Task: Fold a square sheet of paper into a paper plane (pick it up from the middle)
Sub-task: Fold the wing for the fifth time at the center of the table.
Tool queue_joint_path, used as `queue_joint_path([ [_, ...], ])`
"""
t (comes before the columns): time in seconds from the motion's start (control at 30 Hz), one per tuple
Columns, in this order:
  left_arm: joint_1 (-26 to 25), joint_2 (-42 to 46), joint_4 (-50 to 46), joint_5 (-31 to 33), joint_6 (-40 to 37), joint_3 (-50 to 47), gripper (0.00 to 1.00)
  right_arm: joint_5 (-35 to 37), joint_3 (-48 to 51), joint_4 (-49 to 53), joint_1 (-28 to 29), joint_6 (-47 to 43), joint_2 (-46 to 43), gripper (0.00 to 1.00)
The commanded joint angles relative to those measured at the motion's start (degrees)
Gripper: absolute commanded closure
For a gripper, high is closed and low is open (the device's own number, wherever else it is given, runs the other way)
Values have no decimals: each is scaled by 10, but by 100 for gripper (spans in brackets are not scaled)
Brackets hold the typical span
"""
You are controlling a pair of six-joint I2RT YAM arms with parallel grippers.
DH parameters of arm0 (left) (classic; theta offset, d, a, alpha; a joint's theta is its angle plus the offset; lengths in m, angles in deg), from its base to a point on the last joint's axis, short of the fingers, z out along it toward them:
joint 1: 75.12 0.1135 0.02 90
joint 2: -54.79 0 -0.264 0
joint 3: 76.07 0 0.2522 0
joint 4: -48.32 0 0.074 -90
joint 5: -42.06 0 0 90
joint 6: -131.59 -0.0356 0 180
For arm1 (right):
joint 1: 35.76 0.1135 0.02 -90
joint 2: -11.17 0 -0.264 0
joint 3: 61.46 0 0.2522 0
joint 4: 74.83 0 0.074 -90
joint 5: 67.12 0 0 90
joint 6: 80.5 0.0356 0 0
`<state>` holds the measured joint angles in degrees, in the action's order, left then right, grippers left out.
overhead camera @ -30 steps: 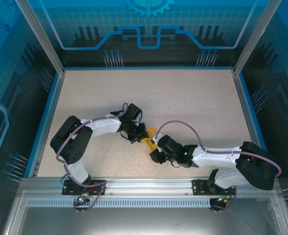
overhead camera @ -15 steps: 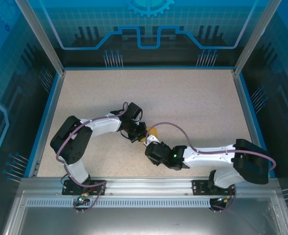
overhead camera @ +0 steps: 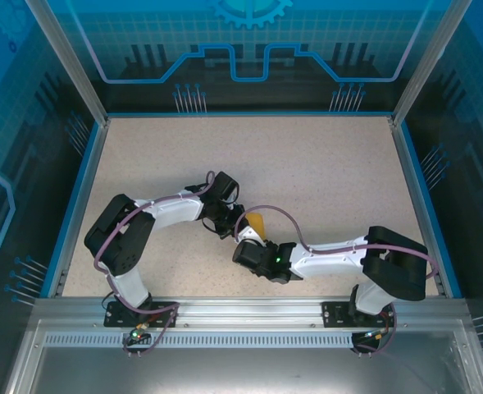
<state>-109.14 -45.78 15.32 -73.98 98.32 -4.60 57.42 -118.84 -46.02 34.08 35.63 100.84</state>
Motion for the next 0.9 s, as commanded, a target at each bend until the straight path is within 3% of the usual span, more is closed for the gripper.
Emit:
queue_joint_path([
  [0.0, -2, 0, -15, -18, -1, 12, 100, 15, -14, 12, 9, 12, 9, 82],
  [0.27, -1, 6, -23, -15, -6, 15, 97, 2, -4, -1, 6, 20, 2, 92],
  [0.43, 8, 34, -39, 6, -19, 14, 75, -34, 23, -44, -6, 27, -19, 95],
  [0.5, 18, 61, -50, 31, -23, 8, 49, -70, 49, -84, -21, 30, -41, 95],
  [0.57, 27, 93, -52, 50, -24, -4, 45, -115, 78, -134, -44, 35, -61, 95],
  [0.63, 33, 128, -59, 81, -26, -14, 28, -163, 105, -179, -66, 41, -77, 95],
  [0.7, 36, 163, -69, 109, -31, -23, 21, -200, 130, -219, -90, 51, -92, 95],
  [0.87, 36, 205, -66, 123, -41, -39, 18, -282, 173, -296, -138, 68, -115, 95],
])
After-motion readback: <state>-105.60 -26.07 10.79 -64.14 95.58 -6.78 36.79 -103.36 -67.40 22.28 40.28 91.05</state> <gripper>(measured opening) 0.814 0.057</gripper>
